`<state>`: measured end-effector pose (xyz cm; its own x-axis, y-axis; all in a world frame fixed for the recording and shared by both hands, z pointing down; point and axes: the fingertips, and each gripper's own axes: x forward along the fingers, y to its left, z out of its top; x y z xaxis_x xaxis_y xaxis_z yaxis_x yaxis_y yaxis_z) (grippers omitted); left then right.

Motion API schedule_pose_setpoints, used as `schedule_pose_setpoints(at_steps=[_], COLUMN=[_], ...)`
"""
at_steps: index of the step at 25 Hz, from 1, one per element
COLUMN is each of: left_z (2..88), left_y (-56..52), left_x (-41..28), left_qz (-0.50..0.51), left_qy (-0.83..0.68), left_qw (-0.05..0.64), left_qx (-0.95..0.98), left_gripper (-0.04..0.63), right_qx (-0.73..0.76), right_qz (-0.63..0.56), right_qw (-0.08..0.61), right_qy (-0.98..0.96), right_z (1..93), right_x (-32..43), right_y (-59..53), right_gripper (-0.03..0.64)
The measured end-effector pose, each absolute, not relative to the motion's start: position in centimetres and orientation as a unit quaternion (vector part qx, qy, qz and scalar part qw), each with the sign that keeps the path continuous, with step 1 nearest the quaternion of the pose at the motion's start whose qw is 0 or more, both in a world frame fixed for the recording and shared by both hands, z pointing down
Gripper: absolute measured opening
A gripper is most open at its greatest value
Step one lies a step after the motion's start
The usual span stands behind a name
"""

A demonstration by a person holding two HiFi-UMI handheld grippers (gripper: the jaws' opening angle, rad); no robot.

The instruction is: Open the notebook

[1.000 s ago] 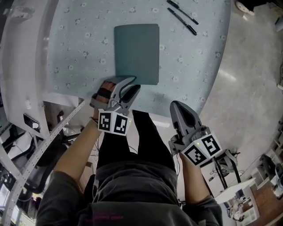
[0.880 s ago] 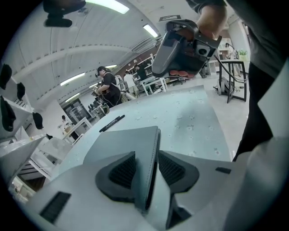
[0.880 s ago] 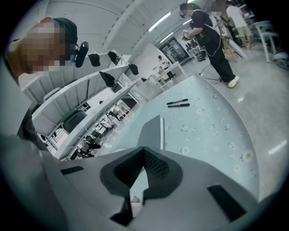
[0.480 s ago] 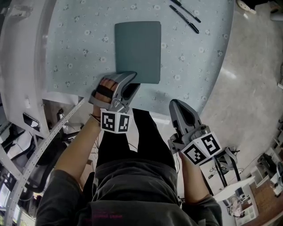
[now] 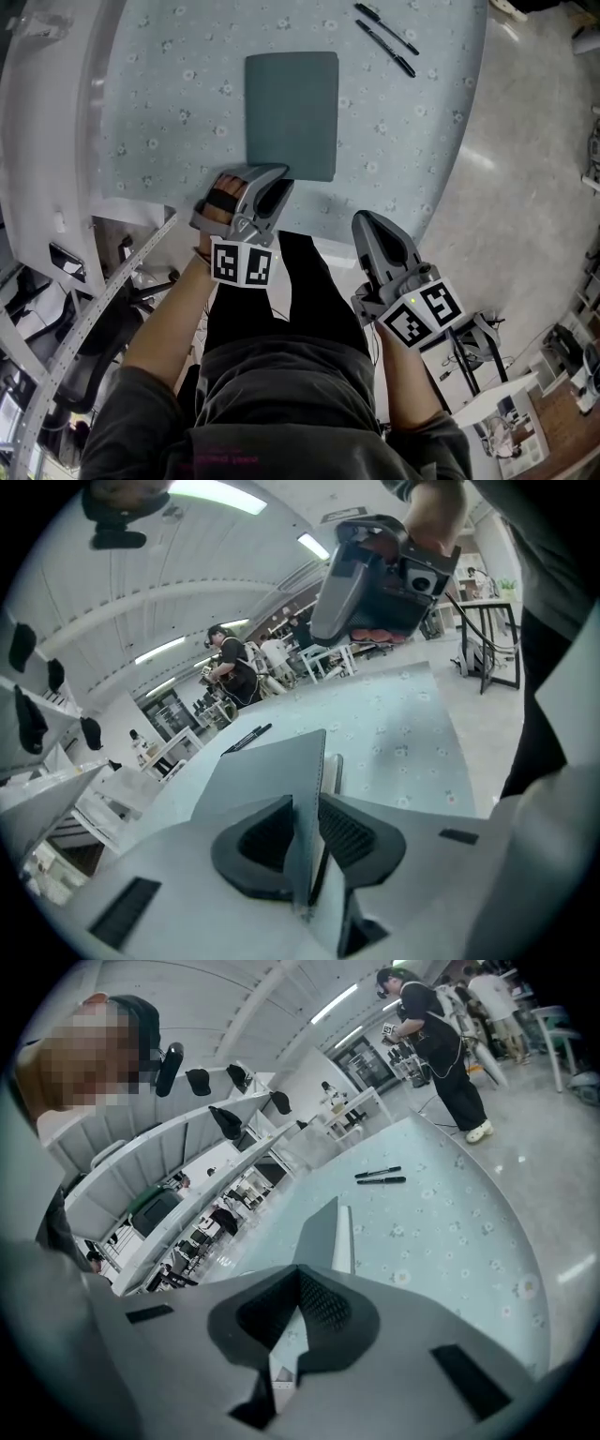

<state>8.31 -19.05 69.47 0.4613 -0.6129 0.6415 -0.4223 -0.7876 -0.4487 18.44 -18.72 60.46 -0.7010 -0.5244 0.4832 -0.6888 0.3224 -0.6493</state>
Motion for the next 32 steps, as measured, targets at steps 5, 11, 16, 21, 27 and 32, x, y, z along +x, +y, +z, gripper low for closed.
schedule_pose_setpoints(at_steps=[5,11,16,21,27,32], left_z=[68.3,66.7,65.8,65.1,65.0,65.9], left_y=[-19.2,-19.1,-18.8,-18.7,-18.4,-18.2], left_x=[6.6,4.9,2.8,0.3,-2.8,-5.2], left_qz=[-0.377,-0.305,-0.234,-0.202,-0.182,-0.177], left_qy=[0.361,0.415,0.460,0.492,0.517,0.532], left_qw=[0.053,-0.018,-0.082,-0.095,-0.111,-0.136], left_qx=[-0.851,-0.857,-0.852,-0.842,-0.829,-0.817], left_gripper=[0.066,0.049,0.034,0.023,0.018,0.020], right_qx=[0.370,0.362,0.345,0.331,0.313,0.306], right_qz=[0.440,0.427,0.418,0.415,0.414,0.414], right_qw=[0.099,0.118,0.139,0.155,0.162,0.171], right_qy=[-0.812,-0.820,-0.828,-0.833,-0.839,-0.840], right_z=[59.6,58.7,58.5,58.7,58.7,58.9], right_x=[17.2,15.7,13.6,11.3,7.9,6.0], right_y=[-18.5,-18.7,-18.6,-18.4,-18.0,-17.8], right_gripper=[0.002,0.003,0.003,0.003,0.003,0.003])
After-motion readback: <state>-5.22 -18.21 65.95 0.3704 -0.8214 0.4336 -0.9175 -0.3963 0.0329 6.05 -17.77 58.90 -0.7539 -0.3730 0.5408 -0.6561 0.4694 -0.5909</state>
